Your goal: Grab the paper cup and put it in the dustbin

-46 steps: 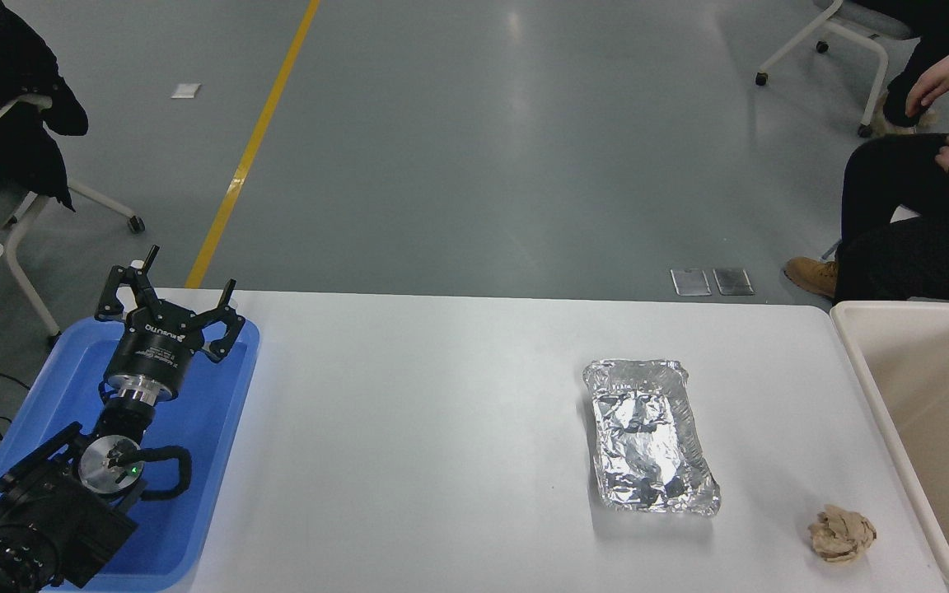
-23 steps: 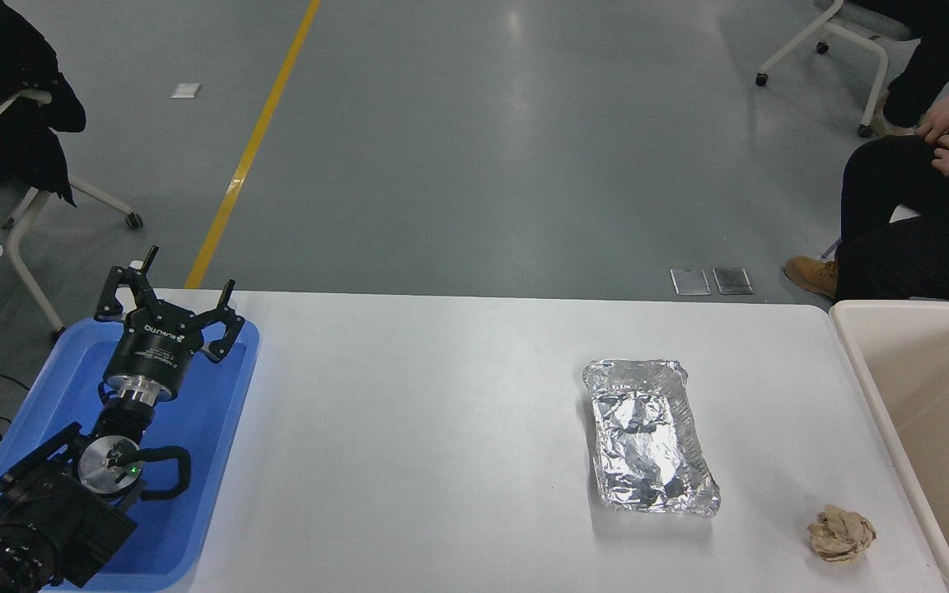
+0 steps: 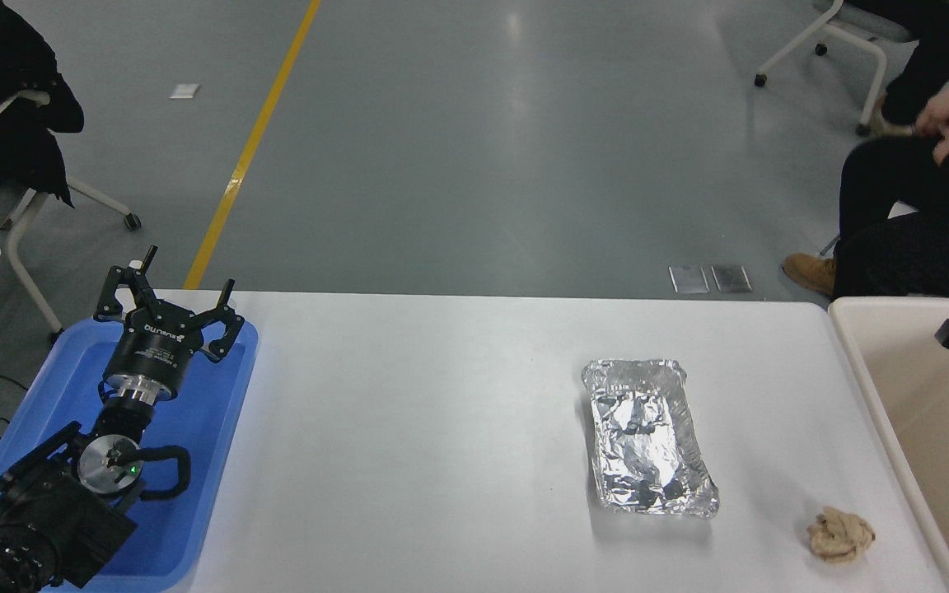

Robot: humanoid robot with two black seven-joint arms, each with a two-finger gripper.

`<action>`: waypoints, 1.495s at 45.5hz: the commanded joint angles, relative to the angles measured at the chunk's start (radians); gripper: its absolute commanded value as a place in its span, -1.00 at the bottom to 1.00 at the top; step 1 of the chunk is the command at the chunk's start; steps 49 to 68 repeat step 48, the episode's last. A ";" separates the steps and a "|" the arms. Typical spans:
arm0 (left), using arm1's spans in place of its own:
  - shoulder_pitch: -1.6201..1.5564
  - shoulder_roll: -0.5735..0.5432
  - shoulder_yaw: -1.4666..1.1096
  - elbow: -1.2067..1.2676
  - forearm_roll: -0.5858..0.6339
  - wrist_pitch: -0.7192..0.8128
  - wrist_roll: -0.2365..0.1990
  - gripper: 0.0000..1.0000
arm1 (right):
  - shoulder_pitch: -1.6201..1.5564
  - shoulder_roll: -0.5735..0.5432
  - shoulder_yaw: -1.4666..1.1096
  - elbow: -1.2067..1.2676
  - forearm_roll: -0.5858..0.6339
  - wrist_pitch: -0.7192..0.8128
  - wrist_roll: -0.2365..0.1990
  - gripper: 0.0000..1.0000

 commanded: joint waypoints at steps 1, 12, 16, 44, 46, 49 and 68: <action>-0.001 0.000 0.002 0.000 0.000 0.000 0.000 1.00 | 0.416 -0.066 -0.165 0.363 -0.002 0.095 0.000 1.00; 0.001 -0.001 0.000 0.000 0.000 0.000 0.000 1.00 | 0.697 -0.086 -0.178 0.550 -0.012 0.528 -0.005 1.00; 0.001 0.000 0.000 0.000 0.000 0.000 0.000 1.00 | 0.783 -0.089 -0.187 0.616 -0.015 0.640 -0.006 1.00; 0.001 -0.001 0.000 0.000 0.000 0.000 0.000 1.00 | 1.144 -0.081 -0.356 0.859 -0.006 0.842 -0.008 1.00; 0.001 -0.001 0.000 0.000 0.000 0.000 0.000 1.00 | 1.144 -0.083 -0.356 0.860 -0.003 0.842 -0.009 1.00; 0.001 0.000 0.000 0.000 0.000 0.000 0.000 1.00 | 1.142 -0.083 -0.356 0.859 -0.005 0.842 -0.011 1.00; 0.001 0.000 0.000 0.000 0.000 0.000 0.000 1.00 | 1.142 -0.083 -0.356 0.859 -0.005 0.842 -0.011 1.00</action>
